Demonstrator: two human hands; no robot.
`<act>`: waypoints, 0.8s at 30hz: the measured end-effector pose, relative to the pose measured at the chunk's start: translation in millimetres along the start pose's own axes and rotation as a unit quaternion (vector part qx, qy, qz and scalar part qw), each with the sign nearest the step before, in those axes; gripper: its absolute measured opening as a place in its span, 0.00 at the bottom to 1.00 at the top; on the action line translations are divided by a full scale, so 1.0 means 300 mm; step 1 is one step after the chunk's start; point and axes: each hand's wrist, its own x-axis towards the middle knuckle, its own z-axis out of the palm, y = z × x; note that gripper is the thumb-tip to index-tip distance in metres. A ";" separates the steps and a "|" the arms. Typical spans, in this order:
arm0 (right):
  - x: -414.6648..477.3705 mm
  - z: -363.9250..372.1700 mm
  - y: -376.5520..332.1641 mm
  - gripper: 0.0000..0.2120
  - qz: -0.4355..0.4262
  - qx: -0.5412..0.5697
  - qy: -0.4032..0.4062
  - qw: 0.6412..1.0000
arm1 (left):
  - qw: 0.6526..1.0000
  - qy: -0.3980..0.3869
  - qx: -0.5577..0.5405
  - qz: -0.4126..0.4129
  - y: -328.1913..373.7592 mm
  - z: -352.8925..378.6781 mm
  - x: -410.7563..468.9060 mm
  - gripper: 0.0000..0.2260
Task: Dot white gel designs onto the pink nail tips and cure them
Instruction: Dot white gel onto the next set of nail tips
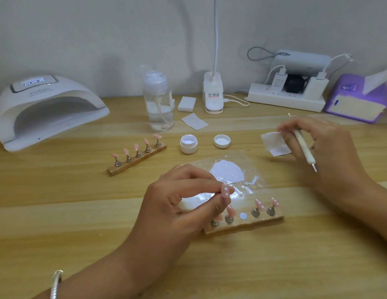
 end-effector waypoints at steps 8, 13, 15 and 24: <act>0.009 -0.034 -0.124 0.08 -0.076 0.146 -0.069 0.984 | 1.000 0.014 -0.013 0.011 0.008 -0.003 0.001 0.05; -0.011 -0.061 -0.229 0.06 -0.128 0.200 -0.143 0.961 | 0.999 0.020 -0.033 0.024 0.004 -0.002 0.002 0.04; -0.019 -0.064 -0.257 0.04 -0.123 0.211 -0.129 0.961 | 0.998 0.021 -0.045 0.031 0.003 -0.001 0.002 0.03; -0.046 -0.046 -0.282 0.08 -0.064 0.229 -0.104 0.966 | 0.997 0.020 -0.053 0.055 0.008 -0.002 0.001 0.05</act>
